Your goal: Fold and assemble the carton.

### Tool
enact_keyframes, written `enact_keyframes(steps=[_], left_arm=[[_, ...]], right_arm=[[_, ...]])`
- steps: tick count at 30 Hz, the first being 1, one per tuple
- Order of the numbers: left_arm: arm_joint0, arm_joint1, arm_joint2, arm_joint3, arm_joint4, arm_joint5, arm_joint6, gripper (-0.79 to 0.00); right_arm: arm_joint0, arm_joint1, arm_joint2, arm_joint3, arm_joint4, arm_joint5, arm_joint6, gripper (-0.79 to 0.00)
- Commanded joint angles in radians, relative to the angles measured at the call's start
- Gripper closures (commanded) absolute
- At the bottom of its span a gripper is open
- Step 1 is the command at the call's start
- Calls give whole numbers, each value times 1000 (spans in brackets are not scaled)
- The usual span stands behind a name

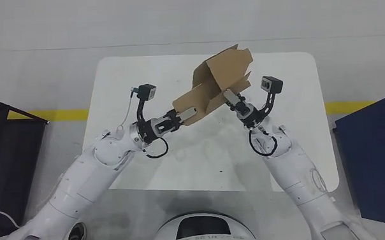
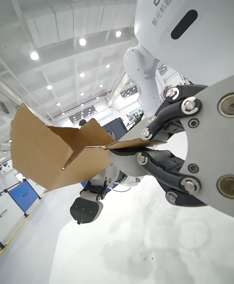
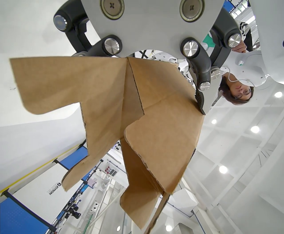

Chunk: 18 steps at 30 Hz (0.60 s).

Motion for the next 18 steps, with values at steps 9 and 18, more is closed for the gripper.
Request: enact_keyframes(steps=[9, 18], left_arm=[[-4, -11, -33, 12, 7, -18, 10, 0], [-5, -14, -72, 19, 119, -45, 1, 0]], right_arm=[[-15, 1, 17, -21, 24, -4, 6, -785], [-35, 13, 46, -46, 136, 3, 82, -785]])
